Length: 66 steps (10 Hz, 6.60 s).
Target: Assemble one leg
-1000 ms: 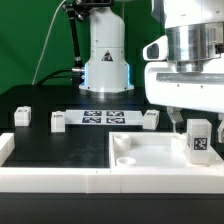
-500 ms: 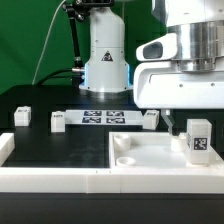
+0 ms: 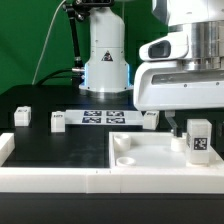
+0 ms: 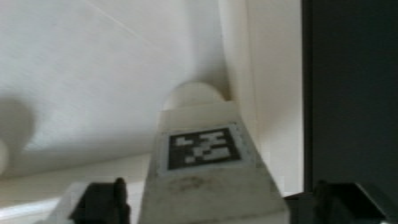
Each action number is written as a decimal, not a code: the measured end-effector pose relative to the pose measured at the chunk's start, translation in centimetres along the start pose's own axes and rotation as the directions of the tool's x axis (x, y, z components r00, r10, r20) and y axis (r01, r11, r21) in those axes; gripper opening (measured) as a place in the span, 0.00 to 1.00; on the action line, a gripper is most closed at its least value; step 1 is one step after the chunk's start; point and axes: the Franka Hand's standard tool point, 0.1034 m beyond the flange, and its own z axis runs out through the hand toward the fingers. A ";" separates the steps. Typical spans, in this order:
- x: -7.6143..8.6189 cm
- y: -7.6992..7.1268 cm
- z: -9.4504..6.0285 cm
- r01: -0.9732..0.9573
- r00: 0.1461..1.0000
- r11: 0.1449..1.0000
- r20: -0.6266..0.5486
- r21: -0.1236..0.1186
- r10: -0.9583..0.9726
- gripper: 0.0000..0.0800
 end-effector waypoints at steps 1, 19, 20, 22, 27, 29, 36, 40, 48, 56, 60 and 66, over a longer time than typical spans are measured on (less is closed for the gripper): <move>0.0 0.0 0.0 0.000 1.000 1.000 0.000 0.000 0.000 0.48; -0.3 -0.1 0.3 -0.992 0.123 0.123 0.021 0.015 0.992 0.67; -0.2 0.0 0.3 -0.983 0.182 0.182 0.019 0.017 0.983 0.67; -0.2 0.2 0.3 -0.893 0.450 0.449 0.010 0.018 0.893 0.80; -0.4 -0.4 0.2 -0.463 0.886 0.886 -0.012 -0.018 0.463 0.81; -0.1 -0.5 -0.1 -0.267 0.964 0.962 -0.007 -0.046 0.267 0.81; 0.2 0.4 -0.2 0.011 1.000 0.999 0.004 -0.053 -0.011 0.47; 0.1 0.3 -0.1 -0.166 0.986 0.985 -0.008 -0.050 0.166 0.36; 0.1 0.8 0.0 -0.945 0.328 0.327 -0.023 -0.009 0.945 0.36; 0.0 0.7 0.0 -0.984 0.177 0.177 -0.002 -0.008 0.984 0.64; -0.2 0.3 -0.1 -0.801 0.598 0.598 0.007 -0.018 0.801 0.81; 0.0 -0.1 -0.2 -0.192 0.981 0.980 0.016 -0.058 0.193 0.81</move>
Offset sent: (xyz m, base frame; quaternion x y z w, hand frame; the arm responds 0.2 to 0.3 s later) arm 0.0000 0.0000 0.0000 0.0000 0.0000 0.0000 1.0000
